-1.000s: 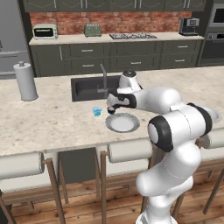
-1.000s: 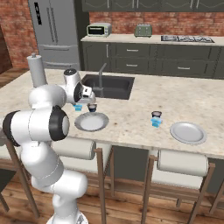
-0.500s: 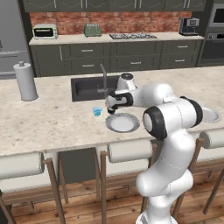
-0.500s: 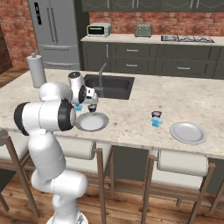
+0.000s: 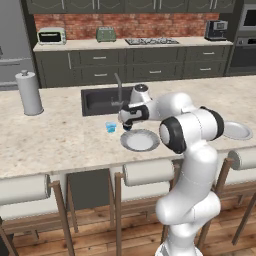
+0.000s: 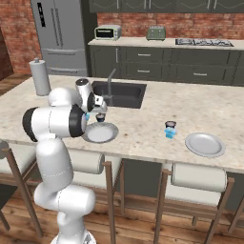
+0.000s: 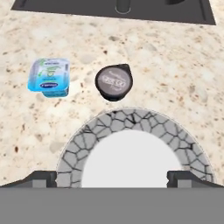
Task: Place two yogurt containers on each plate.
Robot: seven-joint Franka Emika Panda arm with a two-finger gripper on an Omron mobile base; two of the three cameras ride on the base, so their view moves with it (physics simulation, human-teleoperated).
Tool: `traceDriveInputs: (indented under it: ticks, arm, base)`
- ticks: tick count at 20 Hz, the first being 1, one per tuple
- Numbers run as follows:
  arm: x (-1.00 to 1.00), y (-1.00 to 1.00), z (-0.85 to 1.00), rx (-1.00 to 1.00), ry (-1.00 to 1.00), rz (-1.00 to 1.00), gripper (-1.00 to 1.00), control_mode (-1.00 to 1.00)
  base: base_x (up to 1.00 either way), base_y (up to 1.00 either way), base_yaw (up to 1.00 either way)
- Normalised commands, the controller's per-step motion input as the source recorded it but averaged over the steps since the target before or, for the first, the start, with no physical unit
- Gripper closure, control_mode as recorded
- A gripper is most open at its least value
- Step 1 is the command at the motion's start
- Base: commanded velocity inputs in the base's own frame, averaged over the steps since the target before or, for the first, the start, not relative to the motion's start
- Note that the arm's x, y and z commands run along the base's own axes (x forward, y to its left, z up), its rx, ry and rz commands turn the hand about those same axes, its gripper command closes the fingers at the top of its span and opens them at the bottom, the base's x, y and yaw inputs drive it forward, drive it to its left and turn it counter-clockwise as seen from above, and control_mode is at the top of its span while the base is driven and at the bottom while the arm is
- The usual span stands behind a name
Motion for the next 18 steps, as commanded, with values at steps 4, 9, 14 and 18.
traceDriveInputs:
  ticks: [4, 9, 14, 18]
  arm:
    - [0.22, 0.00, -0.28, -0.04, 0.00, 0.00, -1.00, -1.00]
    - [0.21, 0.00, -0.24, 0.00, 0.00, 0.00, -1.00, -1.00]
    - [0.18, 0.00, -0.19, 0.00, 0.00, 0.00, -1.00, -1.00]
    - [0.21, 0.00, -0.18, 0.00, 0.00, 0.00, -1.00, -1.00]
  base:
    - [0.00, 0.00, 0.00]
    - [0.00, 0.00, 0.00]
    - [0.00, 0.00, 0.00]
    - [0.00, 0.00, 0.00]
